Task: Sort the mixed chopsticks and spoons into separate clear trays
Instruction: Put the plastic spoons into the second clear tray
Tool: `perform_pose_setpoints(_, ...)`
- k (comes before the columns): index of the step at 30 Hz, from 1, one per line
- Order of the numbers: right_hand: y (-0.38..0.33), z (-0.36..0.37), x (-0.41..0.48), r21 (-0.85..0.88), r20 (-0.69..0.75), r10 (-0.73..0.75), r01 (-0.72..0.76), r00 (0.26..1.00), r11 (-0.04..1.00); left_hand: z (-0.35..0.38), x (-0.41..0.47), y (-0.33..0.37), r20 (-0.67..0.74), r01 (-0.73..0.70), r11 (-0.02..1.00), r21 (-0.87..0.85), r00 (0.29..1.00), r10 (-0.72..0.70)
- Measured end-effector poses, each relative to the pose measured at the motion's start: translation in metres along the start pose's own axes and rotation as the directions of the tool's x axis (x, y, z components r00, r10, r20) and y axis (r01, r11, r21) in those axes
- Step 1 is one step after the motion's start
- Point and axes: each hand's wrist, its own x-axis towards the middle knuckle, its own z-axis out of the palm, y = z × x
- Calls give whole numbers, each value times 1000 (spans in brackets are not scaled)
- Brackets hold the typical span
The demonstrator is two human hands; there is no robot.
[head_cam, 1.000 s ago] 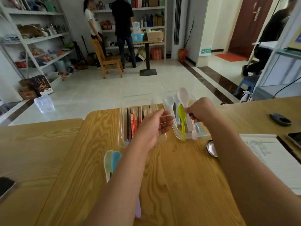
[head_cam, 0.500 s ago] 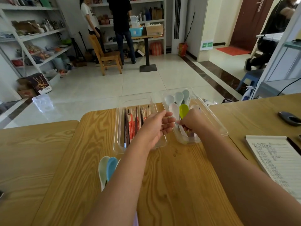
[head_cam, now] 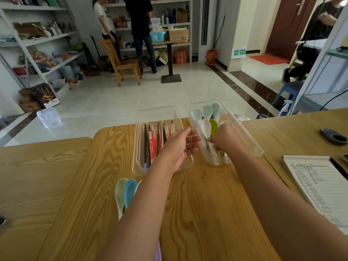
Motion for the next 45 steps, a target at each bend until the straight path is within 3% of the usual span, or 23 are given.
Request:
perform_pose_setpoints(7, -5, -10, -4, 63, -20, -81, 82, 997, 995, 1, -8, 4, 9, -8, 1000, -10, 1000, 8)
perform_pose_setpoints(15, -28, -32, -54, 280, -73, -191, 204, 979, 938, -3, -41, 22, 1, -67, 997, -38, 998, 67)
perform_pose_setpoints(20, -37, -19, -127, 520, -67, -271, 265, 960, 812, -28, -89, 20, -100, -174, 978, -118, 982, 163)
perform_pose_setpoints(24, -27, 19, -177, 602, 15, -279, 214, 960, 769, -73, -138, -20, -229, -173, 968, -179, 965, 130)
perform_pose_setpoints(30, -12, 82, -214, 394, 229, -213, 110, 950, 913, -114, -176, -75, -325, -69, 985, -160, 946, 13)
perform_pose_setpoints(34, -13, 97, -218, 272, 224, -189, 124, 956, 954, -117, -180, -86, -332, -49, 990, -129, 943, 4)
perform_pose_setpoints(45, -16, 103, -216, 173, 262, -189, 147, 946, 974, -115, -179, -81, -319, -49, 994, -95, 948, 16)
